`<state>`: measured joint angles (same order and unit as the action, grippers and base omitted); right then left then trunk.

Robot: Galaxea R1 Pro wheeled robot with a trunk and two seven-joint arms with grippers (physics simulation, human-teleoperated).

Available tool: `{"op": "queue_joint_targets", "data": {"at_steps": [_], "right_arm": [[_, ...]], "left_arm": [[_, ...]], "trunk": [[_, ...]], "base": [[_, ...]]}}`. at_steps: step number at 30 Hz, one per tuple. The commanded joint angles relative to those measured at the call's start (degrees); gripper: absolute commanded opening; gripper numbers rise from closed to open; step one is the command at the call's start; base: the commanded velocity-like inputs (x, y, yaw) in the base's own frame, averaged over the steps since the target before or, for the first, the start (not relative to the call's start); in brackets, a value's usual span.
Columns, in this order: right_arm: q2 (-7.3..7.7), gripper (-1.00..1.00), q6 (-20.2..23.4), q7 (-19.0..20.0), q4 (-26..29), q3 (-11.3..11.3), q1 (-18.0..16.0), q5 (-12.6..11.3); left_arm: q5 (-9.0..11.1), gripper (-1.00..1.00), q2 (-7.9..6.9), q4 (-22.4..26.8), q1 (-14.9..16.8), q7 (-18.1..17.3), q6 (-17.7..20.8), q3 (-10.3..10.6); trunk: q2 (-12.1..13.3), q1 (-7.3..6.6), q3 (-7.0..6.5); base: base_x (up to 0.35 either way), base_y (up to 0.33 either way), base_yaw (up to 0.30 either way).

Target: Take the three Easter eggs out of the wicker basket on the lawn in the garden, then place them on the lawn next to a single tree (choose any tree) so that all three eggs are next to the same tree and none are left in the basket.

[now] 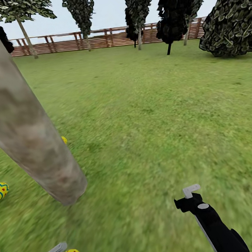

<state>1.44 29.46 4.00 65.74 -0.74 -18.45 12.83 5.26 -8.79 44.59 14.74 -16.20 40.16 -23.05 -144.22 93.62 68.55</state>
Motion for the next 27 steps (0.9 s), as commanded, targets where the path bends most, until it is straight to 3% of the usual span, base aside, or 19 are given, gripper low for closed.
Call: {"op": "queue_joint_targets", "data": {"at_steps": [1, 27], "right_arm": [[0.02, 1.0, 0.34, 0.4, 0.1, -0.05, -0.03, 0.62], [-0.03, 1.0, 0.34, 0.4, 0.09, -0.1, -0.04, 0.71]], "left_arm": [[0.54, -1.0, 0.01, 0.03, 0.02, 0.02, 0.45, -0.14], [0.56, -1.0, 0.0, 0.03, 0.02, 0.02, 0.45, -0.24]], "trunk": [[-0.04, 0.01, 0.28], [-0.38, 0.68, 6.04]], "base": [[0.0, 0.0, 0.0], [0.0, 0.0, 0.0]]}}
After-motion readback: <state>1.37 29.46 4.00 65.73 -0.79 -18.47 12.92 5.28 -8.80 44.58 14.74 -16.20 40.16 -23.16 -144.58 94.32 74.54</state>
